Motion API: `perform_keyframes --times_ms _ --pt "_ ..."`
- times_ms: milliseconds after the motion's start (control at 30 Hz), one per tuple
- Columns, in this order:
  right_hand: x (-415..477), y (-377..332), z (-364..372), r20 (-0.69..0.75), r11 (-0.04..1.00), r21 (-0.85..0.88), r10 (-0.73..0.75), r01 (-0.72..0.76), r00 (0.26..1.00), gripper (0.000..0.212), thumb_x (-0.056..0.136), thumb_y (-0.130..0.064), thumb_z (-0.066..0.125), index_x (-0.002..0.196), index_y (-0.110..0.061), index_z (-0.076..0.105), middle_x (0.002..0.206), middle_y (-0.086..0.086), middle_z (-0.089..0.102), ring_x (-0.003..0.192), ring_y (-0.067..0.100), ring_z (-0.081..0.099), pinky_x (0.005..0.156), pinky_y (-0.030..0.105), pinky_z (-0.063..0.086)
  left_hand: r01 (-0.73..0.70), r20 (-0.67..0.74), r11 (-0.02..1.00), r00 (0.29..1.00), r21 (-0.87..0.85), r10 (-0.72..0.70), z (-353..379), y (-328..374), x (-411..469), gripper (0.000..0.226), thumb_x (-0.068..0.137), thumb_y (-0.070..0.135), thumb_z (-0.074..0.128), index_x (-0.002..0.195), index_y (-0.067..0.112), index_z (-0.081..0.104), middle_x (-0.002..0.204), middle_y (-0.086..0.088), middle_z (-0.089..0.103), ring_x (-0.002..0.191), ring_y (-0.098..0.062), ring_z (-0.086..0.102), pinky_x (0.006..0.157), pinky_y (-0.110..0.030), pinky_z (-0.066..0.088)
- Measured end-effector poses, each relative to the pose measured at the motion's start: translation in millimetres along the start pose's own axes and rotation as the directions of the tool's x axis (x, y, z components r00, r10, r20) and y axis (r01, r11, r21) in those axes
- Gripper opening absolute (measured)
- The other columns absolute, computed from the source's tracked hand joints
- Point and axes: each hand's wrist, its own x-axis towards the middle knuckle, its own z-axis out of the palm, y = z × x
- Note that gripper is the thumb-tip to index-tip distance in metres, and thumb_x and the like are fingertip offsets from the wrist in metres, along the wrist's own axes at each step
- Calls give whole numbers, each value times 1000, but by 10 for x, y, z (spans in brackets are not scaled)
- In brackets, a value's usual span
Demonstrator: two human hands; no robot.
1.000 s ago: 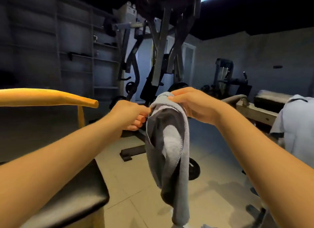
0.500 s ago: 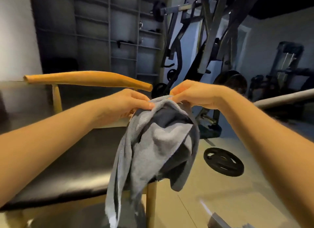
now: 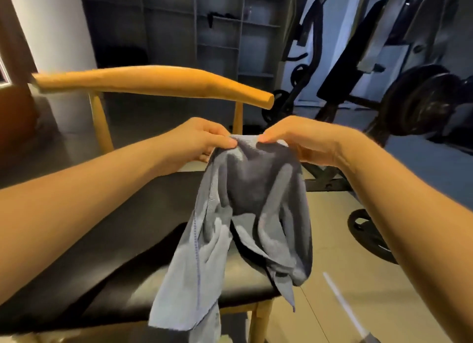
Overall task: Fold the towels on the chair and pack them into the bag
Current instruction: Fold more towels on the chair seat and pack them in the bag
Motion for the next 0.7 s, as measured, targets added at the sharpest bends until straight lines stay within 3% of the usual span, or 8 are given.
perform_keyframes --times_ms 67,167,233,333,433,500,600,700 --pt "113 -45 -49 42 993 -119 23 -18 999 18 94 -25 69 86 -10 73 100 15 72 90 22 67 84 37 55 47 34 999 998 -18 -46 -84 -19 39 26 90 27 75 97 2 74 85 -3 71 85 -17 65 73 -32 49" --pt "178 -113 -129 -88 978 -201 -75 56 993 23 93 -28 71 91 -6 73 95 11 70 91 20 64 81 34 52 62 41 998 997 15 -62 -188 -95 -5 34 91 28 75 101 -4 70 88 -12 69 84 -18 65 74 -33 51" --pt "147 -137 -147 -185 977 -185 -142 108 972 28 90 -30 75 97 -3 74 96 7 72 93 19 66 84 34 53 31 32 999 999 19 -32 -233 -152 -81 28 92 26 73 100 -1 70 84 -7 70 78 -11 66 70 -27 52" --pt "54 -177 -89 -289 979 -150 -179 140 940 18 85 -29 80 88 -12 77 92 4 75 92 19 70 85 35 55 -14 -35 998 999 -69 12 -279 -157 -280 4 90 13 72 90 9 71 72 5 67 61 0 60 53 -14 45" --pt "-83 -277 -12 -336 977 -140 -201 162 920 14 86 -27 79 82 -14 75 85 2 73 87 16 68 85 34 53 -14 -26 996 1000 -93 12 -376 -66 -558 5 88 6 70 87 11 72 75 0 67 65 -6 58 57 -18 45" --pt "-155 -387 27 -418 972 -114 -234 205 878 18 88 -27 77 83 -10 72 83 3 70 80 15 64 78 33 52 1 -40 1000 999 -16 -2 -441 -25 -723 9 89 5 69 83 11 71 78 -2 69 75 -13 64 66 -25 51" --pt "-210 -566 87 -576 958 -111 -278 263 769 28 92 -27 72 92 1 68 85 7 63 77 15 58 69 31 49 73 -111 997 991 -24 -75 -541 -37 -965 14 89 7 69 76 12 68 76 -4 70 79 -18 68 65 -27 53" --pt "-205 -644 85 -683 970 -58 -211 235 699 17 94 -25 67 85 -11 62 78 7 55 71 17 52 65 30 43 140 -129 986 980 -89 -151 -695 -138 -1220 19 89 24 76 90 6 71 88 -9 72 84 -22 70 63 -29 54"
